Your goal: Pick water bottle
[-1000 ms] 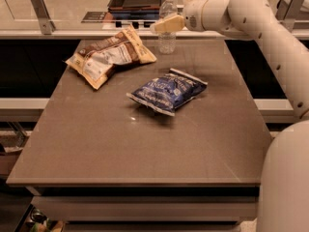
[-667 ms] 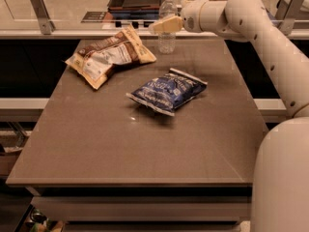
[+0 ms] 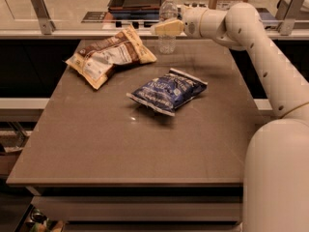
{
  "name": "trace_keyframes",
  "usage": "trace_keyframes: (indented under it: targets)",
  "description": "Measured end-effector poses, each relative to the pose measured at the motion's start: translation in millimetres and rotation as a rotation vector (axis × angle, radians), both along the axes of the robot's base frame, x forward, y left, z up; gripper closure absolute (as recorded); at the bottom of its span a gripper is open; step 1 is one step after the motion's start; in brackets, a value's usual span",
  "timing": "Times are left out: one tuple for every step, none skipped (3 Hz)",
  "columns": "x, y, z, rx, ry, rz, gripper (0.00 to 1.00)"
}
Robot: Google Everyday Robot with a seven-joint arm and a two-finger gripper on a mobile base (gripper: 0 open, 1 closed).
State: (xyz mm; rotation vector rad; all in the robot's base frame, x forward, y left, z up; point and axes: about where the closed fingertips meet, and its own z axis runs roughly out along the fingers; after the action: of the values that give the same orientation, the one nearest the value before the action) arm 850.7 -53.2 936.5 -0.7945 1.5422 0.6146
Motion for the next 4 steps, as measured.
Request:
trace_keyframes:
  targets:
    - [1, 3, -1, 0.001, 0.001, 0.003, 0.17]
    - [1, 6, -2, 0.002, 0.003, 0.008, 0.41]
    - [1, 10, -3, 0.002, 0.005, 0.012, 0.64]
    - [1, 14, -4, 0.003, 0.006, 0.017, 0.87]
